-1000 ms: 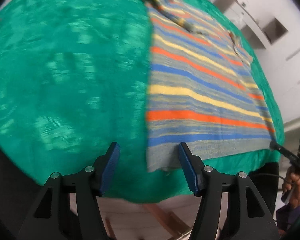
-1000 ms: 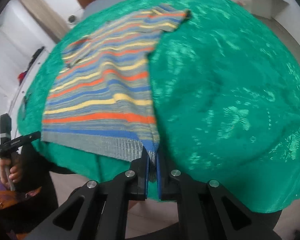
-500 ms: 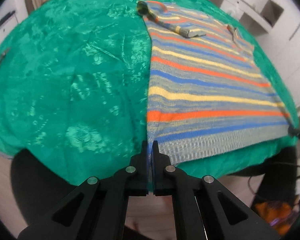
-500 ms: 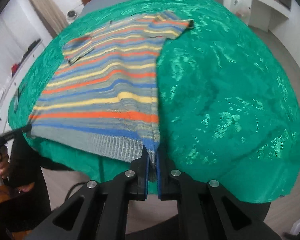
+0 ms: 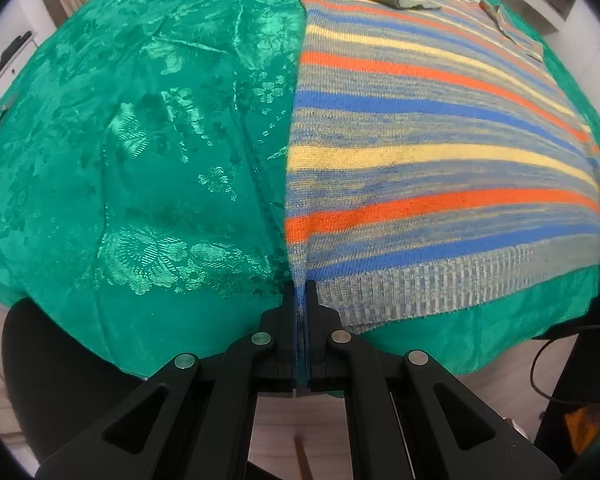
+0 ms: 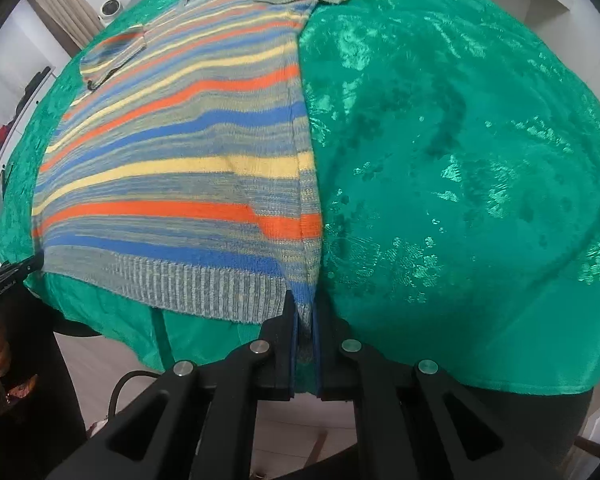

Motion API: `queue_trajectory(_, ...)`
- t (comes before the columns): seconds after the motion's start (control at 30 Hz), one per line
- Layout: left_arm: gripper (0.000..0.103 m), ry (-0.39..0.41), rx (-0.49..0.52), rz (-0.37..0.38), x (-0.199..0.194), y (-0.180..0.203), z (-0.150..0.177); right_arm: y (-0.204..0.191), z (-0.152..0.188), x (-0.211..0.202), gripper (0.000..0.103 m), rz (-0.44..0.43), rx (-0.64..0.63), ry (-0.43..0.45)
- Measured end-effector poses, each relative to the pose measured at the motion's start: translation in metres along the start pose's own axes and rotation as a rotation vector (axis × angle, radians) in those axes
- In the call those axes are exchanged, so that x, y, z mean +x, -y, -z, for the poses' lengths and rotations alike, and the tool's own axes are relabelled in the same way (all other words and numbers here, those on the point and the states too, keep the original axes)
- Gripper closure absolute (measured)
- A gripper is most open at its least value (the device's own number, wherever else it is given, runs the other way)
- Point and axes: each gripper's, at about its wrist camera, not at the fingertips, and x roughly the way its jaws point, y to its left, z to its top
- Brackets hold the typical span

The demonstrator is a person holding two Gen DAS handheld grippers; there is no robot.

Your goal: Fold small clothes

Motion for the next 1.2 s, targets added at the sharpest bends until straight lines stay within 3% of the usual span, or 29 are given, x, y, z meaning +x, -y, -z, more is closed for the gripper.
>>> queue_trajectory(0.23,0.101,0.009,0.035,-0.07,0.008,0.016,-0.004,0.005,0.003,0.003,0.097,-0.014,0.034,-0.008)
queue_trajectory(0.3,0.098,0.011,0.049,-0.096,0.005,0.021,-0.003,0.01,0.004,0.001,0.09,-0.05,0.062,-0.027)
queue_trajectory(0.37,0.086,0.004,0.077,-0.122,-0.002,0.025,0.001,0.017,0.007,-0.003,0.083,-0.078,0.072,-0.077)
queue_trajectory(0.43,0.061,0.005,0.097,-0.145,-0.018,0.025,0.008,0.028,0.01,-0.016,0.074,-0.091,0.066,-0.122)
queue_trajectory(0.47,0.059,0.019,0.098,-0.144,-0.028,0.022,0.011,0.033,0.008,-0.027,0.07,-0.08,0.058,-0.122)
queue_trajectory(0.57,0.045,0.109,0.062,-0.155,-0.06,0.006,0.008,0.044,-0.021,-0.082,0.059,0.017,-0.006,-0.001)
queue_trajectory(0.63,0.031,0.201,-0.008,-0.179,-0.077,-0.009,-0.002,0.041,-0.057,-0.12,0.048,0.095,-0.086,0.135)
queue_trajectory(0.7,0.029,0.295,-0.098,-0.198,-0.083,-0.023,-0.018,0.024,-0.096,-0.137,0.038,0.148,-0.205,0.255)
queue_trajectory(0.83,0.029,0.447,-0.219,-0.271,-0.075,-0.037,-0.034,-0.017,-0.166,-0.102,0.035,0.107,-0.443,0.351)
queue_trajectory(0.9,0.029,0.476,-0.224,-0.337,-0.061,-0.033,-0.032,-0.037,-0.193,-0.06,0.036,0.116,-0.544,0.331)
queue_trajectory(0.97,0.029,0.482,-0.205,-0.348,-0.056,-0.032,-0.021,-0.052,-0.217,-0.015,0.037,0.135,-0.588,0.273)
queue_trajectory(1.07,0.028,0.439,-0.171,-0.373,-0.046,-0.031,-0.016,-0.056,-0.241,0.041,0.042,0.21,-0.613,0.204)
queue_trajectory(1.13,0.027,0.438,-0.175,-0.357,-0.046,-0.03,-0.018,-0.045,-0.255,0.054,0.063,0.202,-0.546,0.221)
queue_trajectory(1.17,0.026,0.434,-0.174,-0.366,-0.045,-0.03,-0.018,-0.038,-0.262,0.052,0.095,0.194,-0.488,0.228)
queue_trajectory(1.2,0.026,0.427,-0.172,-0.372,-0.044,-0.029,-0.018,-0.03,-0.268,0.044,0.097,0.186,-0.424,0.251)
